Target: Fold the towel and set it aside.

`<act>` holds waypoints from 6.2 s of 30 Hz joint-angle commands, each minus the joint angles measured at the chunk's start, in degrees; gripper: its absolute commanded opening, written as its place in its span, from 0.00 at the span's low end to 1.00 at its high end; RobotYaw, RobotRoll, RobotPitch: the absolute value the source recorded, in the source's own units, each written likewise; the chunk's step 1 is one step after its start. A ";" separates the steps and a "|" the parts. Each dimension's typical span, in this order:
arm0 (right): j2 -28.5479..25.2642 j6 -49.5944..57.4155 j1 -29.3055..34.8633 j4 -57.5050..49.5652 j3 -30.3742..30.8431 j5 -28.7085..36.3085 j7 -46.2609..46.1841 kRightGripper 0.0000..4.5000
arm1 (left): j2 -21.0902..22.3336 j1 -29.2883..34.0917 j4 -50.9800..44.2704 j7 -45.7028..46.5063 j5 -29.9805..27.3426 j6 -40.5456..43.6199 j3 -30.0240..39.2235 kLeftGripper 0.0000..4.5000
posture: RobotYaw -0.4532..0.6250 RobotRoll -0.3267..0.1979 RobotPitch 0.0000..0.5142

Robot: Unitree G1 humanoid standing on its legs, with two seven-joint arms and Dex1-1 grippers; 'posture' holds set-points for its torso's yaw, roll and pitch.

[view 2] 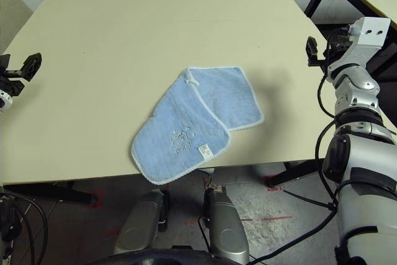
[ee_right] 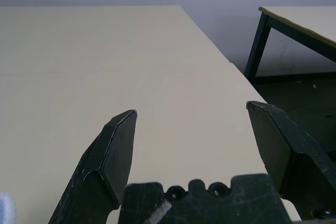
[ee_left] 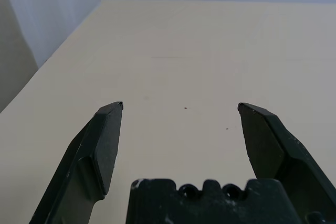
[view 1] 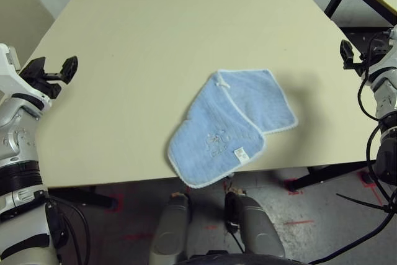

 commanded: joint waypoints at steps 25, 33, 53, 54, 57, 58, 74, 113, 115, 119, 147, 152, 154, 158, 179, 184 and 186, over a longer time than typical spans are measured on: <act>0.64 19.59 -7.53 3.31 8.38 -6.82 15.94 1.00 | 4.67 0.70 -25.53 -16.94 -14.44 27.91 -9.84 0.99 | 0.55 0.62 0.38; 6.65 22.12 -10.05 4.36 10.39 -9.54 16.04 1.00 | 7.23 0.48 -31.89 -16.14 -17.50 34.92 -8.50 0.99 | 0.60 0.62 0.46; 12.99 26.30 -13.56 5.70 14.12 -15.02 16.63 0.79 | 6.54 5.14 -42.10 -10.45 -22.27 40.82 -5.16 1.00 | 0.69 0.62 0.49; 12.83 26.13 -13.82 5.67 14.45 -15.32 17.38 0.71 | 6.55 5.27 -42.15 -10.37 -22.28 40.70 -5.20 1.00 | 0.69 0.62 0.48; 12.27 24.48 -15.02 5.41 14.91 -15.98 19.08 0.48 | 6.54 5.66 -42.32 -10.33 -22.25 40.29 -5.53 1.00 | 0.69 0.62 0.46; 12.11 23.63 -15.46 5.30 14.91 -16.16 19.04 0.37 | 6.52 5.78 -42.48 -10.47 -22.30 40.21 -5.78 1.00 | 0.69 0.62 0.45; 14.66 13.44 -25.00 4.49 10.99 -14.15 9.82 0.01 | 3.74 -1.78 -47.91 -15.04 -24.28 38.68 -18.35 1.00 | 0.65 0.62 0.32; 16.76 13.80 -25.75 5.07 9.18 -14.17 0.81 0.01 | -33.60 -22.76 -19.93 -7.66 13.48 32.51 -63.80 1.00 | 0.62 0.62 0.27; 16.77 13.80 -25.65 5.05 9.19 -14.17 0.80 0.01 | -35.49 -22.79 -17.59 -7.37 14.86 32.19 -64.40 1.00 | 0.62 0.62 0.27; 16.71 13.81 -25.51 5.03 9.21 -14.21 0.77 0.01 | -37.04 -22.93 -13.99 -7.69 17.58 31.28 -65.11 1.00 | 0.61 0.62 0.26; 14.02 13.75 -21.20 5.03 10.38 -15.24 4.74 0.00 | -31.78 -20.46 -28.76 -10.98 13.36 45.24 -46.57 0.00 | 0.63 0.62 0.26; 11.09 12.63 -18.57 4.92 11.05 -15.55 6.91 0.00 | -28.50 -20.24 -39.30 -11.24 5.39 55.40 -35.05 0.00 | 0.65 0.62 0.27; 9.28 12.08 -17.52 4.86 11.01 -15.34 8.03 0.00 | -25.98 -20.65 -41.72 -10.87 2.81 58.21 -29.14 0.00 | 0.65 0.62 0.27; 7.11 11.39 -16.65 4.71 10.79 -14.90 9.34 0.00 | -22.27 -20.82 -43.19 -9.77 -0.01 59.85 -23.85 0.00 | 0.66 0.62 0.27; -4.20 9.31 -14.56 3.72 2.39 -5.21 31.50 0.00 | -13.91 -21.38 -35.63 -2.17 -6.89 54.50 -6.65 0.00 | 0.64 0.62 0.25; -4.24 13.60 -15.08 3.22 2.68 -3.98 41.91 0.00 | -14.16 -21.67 -34.27 -1.20 -8.50 53.30 -5.88 0.00 | 0.64 0.62 0.25; -4.41 15.31 -15.55 2.91 3.04 -3.88 45.99 0.00 | -13.93 -21.89 -33.77 -1.04 -9.59 53.18 -5.33 0.00 | 0.64 0.62 0.25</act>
